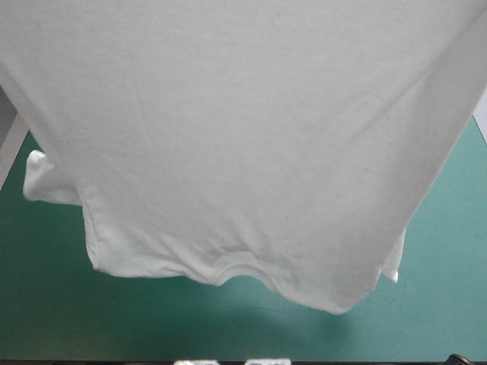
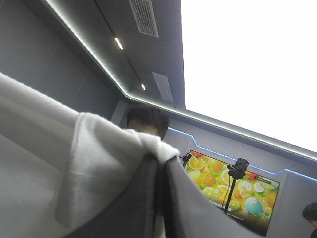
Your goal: Fold the cloth
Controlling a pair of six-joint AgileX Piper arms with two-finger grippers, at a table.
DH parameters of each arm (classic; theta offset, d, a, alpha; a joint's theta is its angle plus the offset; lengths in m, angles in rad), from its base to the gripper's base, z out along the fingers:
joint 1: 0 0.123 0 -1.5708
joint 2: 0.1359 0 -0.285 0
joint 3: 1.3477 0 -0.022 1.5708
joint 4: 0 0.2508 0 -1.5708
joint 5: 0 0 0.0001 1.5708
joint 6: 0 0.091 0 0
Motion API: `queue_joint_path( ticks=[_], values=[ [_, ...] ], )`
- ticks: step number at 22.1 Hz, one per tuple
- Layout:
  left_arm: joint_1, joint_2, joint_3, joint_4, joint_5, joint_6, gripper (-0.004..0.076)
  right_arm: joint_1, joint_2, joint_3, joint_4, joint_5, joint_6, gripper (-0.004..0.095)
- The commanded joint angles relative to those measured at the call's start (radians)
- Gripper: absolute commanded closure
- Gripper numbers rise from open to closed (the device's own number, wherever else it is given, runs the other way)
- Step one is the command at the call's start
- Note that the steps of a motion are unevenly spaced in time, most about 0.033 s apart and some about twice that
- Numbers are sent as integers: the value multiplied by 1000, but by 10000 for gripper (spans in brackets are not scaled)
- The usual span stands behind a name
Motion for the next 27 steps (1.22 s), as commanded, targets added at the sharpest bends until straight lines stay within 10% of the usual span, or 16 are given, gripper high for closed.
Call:
queue_joint_path(
  ticks=[1, 9, 15, 17, 24, 27],
  values=[
    [-2, 35, -19, 23, -5, -6, 741, -2, 24, -22, -91, -15, -13, 926],
    [-2, 295, -19, 50, 40, -9, 741, -40, 308, -22, -423, 43, 207, 926],
    [56, 467, -53, 147, -424, -91, 741, -420, 493, -47, 37, -550, 400, 926],
    [105, 496, -100, 134, -431, -98, 741, -493, 528, -90, 148, -588, 400, 926],
    [212, 517, -139, -35, -336, -100, 741, -533, 562, -134, 269, -344, 282, 926],
    [183, 553, -139, -147, -55, -100, 741, -531, 616, -132, 524, -56, 27, 926]
  ],
)
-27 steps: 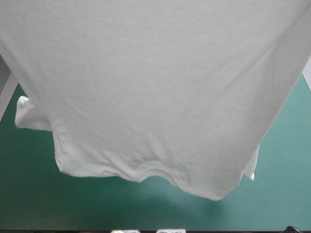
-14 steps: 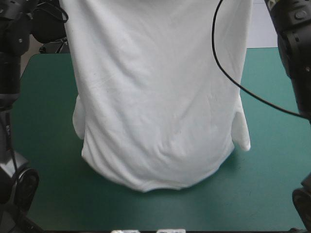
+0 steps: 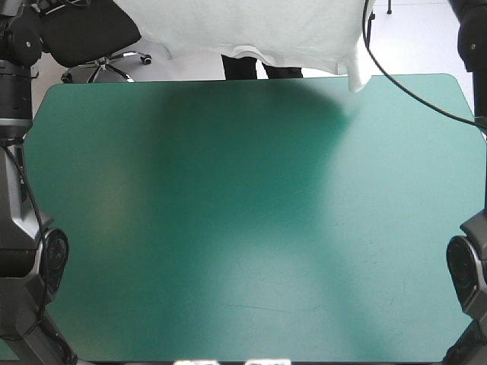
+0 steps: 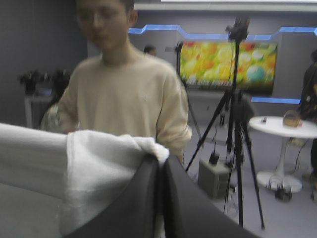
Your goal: Fold the cloth
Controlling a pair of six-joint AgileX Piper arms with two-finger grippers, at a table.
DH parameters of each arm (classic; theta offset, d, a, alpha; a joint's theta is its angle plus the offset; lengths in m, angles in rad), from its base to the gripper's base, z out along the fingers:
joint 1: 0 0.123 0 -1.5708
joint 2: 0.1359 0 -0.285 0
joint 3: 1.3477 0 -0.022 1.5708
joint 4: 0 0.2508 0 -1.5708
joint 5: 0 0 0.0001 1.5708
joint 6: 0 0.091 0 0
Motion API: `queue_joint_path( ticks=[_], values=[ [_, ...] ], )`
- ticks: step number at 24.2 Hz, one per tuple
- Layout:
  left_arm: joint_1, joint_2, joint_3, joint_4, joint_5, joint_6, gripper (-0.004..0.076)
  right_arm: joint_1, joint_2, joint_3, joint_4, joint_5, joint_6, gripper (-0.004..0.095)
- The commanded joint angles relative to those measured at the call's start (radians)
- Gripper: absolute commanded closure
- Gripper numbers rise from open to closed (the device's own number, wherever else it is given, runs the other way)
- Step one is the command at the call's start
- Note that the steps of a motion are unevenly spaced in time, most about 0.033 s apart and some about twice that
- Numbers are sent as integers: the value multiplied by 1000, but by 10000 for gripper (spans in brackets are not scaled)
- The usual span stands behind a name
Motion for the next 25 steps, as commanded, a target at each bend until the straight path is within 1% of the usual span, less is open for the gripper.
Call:
queue_joint_path(
  ticks=[1, 2, 3, 4, 5, 7, 8, 9, 10, 11, 12, 13, 14, 15, 18, 21, 25],
  values=[
    [-1, -3, -25, -84, 182, -16, 741, -22, 8, -22, 132, 164, -162, 926],
    [-12, 34, -25, -97, 347, -16, 741, -20, 43, -22, 157, 305, -176, 926],
    [-17, 51, -25, -95, 422, -16, 741, -19, 56, -22, 173, 357, -176, 926],
    [-28, 75, -23, -82, 514, -23, 741, -19, 87, -22, 206, 465, -191, 925],
    [-31, 87, -23, -72, 558, -41, 741, -19, 98, -22, 219, 499, -197, 925],
    [-38, 102, -13, -65, 629, -59, 741, -14, 114, -20, 223, 569, -199, 925],
    [-46, 102, 27, -55, 683, -61, 741, -12, 116, 4, 226, 605, -199, 925],
    [-50, 99, 65, -50, 708, -63, 741, -9, 112, 19, 228, 629, -199, 925],
    [-65, 81, 139, -47, 727, -72, 741, -9, 106, 56, 235, 670, -202, 925],
    [-72, 67, 185, -42, 725, -80, 741, -9, 104, 80, 245, 696, -211, 925],
    [-90, 29, 284, -26, 705, -82, 741, -9, 90, 134, 261, 740, -238, 924],
    [-100, 6, 328, -11, 692, -82, 741, -9, 80, 174, 271, 762, -248, 924],
    [-118, -57, 433, 47, 666, -85, 741, -9, 50, 262, 289, 772, -276, 923],
    [-124, -91, 495, 73, 664, -85, 741, -9, 28, 320, 294, 762, -285, 917],
    [-127, -196, 694, 101, 651, -77, 741, -9, -60, 523, 300, 692, -309, 917],
    [-127, -291, 891, 101, 611, -76, 741, 0, -156, 731, 317, 624, -338, 916],
    [-127, -386, 1083, 75, 605, -48, 741, 57, -272, 1003, 260, 547, -343, 915]
  ],
)
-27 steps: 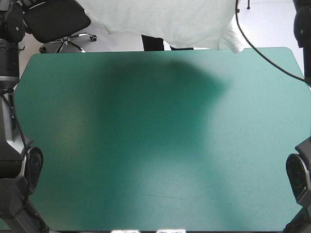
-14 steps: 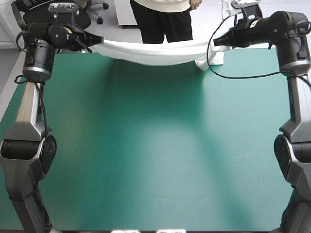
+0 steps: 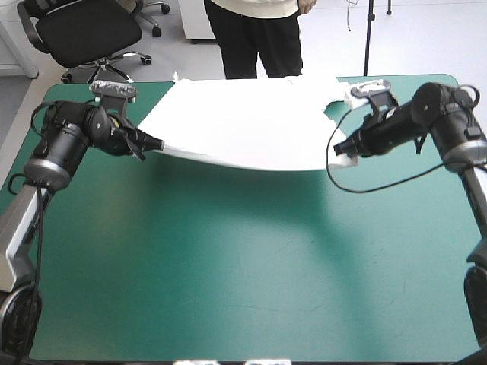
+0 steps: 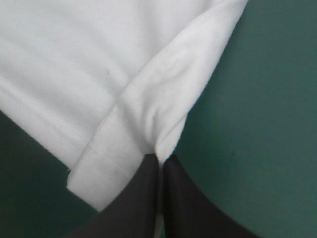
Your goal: Fold the cloth
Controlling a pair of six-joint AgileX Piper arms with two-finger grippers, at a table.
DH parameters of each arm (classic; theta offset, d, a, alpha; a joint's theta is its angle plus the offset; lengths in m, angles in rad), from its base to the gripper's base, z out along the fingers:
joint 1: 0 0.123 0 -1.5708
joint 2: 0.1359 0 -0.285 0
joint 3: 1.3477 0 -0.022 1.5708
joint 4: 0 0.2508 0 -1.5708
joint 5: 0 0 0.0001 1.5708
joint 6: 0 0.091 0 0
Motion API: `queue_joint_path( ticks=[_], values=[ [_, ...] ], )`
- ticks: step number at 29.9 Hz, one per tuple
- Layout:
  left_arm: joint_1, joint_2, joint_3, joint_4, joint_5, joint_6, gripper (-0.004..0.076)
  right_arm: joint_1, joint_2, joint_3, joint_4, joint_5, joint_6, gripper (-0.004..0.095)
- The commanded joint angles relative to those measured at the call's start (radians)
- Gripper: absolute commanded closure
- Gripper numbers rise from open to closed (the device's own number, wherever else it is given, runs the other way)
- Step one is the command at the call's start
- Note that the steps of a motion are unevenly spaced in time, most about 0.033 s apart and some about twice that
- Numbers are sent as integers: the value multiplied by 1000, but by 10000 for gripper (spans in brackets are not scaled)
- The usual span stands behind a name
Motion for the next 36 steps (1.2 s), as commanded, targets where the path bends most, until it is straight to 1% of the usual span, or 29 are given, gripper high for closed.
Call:
queue_joint_path(
  ticks=[1, 4, 6, 8, 11, 13, 18, 21, 26, 31, 36],
  values=[
    [-4, -114, 104, -13, -40, 23, 741, 48, -133, 188, -6, -104, -7, 915],
    [-4, -166, 204, -13, -10, 42, 741, 91, -198, 337, 1, -177, 22, 915],
    [-4, -200, 265, 10, 12, 53, 741, 112, -246, 418, -1, -205, 39, 915],
    [-4, -232, 301, 10, 34, 58, 741, 120, -297, 476, -11, -213, 53, 915],
    [-4, -285, 357, 0, 62, 60, 741, 120, -372, 551, -70, -213, 109, 915],
    [-4, -323, 394, -5, 84, 60, 741, 120, -421, 592, -101, -201, 140, 915],
    [-4, -427, 499, -105, 130, 95, 741, 120, -536, 698, -105, -159, 178, 915],
    [-4, -491, 566, -155, 137, 110, 741, 120, -602, 748, -110, -150, 200, 915],
    [-4, -598, 673, -190, 155, 111, 741, 120, -698, 819, -110, -101, 236, 915],
    [-4, -696, 774, -214, 155, 101, 741, 120, -750, 883, -108, -85, 263, 915],
    [-4, -717, 841, -220, 135, 92, 741, 120, -752, 908, -86, -89, 263, 915]
  ],
)
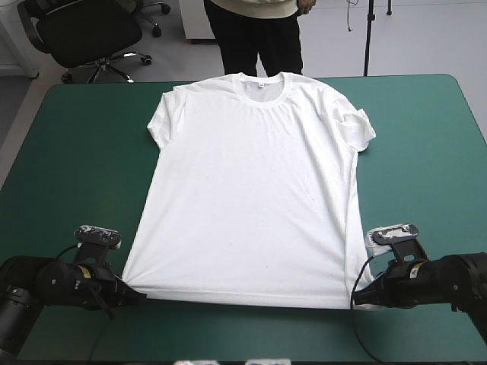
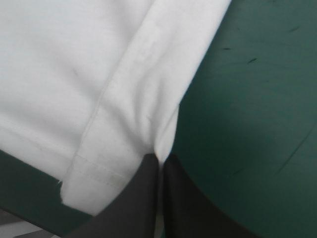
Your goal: Fold the cloth
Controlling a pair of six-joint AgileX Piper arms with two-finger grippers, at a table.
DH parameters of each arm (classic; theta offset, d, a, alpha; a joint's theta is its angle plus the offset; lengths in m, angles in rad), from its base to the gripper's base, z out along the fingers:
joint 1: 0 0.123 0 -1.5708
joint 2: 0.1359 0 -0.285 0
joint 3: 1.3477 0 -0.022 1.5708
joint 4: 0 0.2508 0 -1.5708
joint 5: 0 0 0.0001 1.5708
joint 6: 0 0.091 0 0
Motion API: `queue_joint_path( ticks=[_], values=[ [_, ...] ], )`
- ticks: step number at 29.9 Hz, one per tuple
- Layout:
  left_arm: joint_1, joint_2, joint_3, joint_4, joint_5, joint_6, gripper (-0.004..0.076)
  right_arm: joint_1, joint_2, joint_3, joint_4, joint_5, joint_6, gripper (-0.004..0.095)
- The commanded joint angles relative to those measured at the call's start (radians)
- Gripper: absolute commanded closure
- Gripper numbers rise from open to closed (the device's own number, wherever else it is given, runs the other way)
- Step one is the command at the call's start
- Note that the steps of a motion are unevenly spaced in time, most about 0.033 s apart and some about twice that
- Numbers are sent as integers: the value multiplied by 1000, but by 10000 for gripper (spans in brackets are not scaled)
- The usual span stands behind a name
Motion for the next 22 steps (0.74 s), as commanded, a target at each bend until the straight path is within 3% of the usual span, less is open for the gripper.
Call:
queue_joint_path(
  ticks=[1, 9, 15, 18, 22],
  values=[
    [-4, -10, 12, -16, -35, -19, 741, 0, -10, -12, 22, -18, 2, 915],
    [-4, -10, 20, -64, -45, -13, 741, 0, -5, -10, 32, -18, 2, 907],
    [-4, -10, 20, -98, -46, 34, 716, 0, -5, -10, 52, -18, 2, 802],
    [-4, -10, 20, -98, -46, 51, 615, 0, -5, -10, 54, -18, 2, 759],
    [-4, -10, 20, -100, -55, 53, 386, 0, -5, -10, 54, -18, -2, 700]
  ],
)
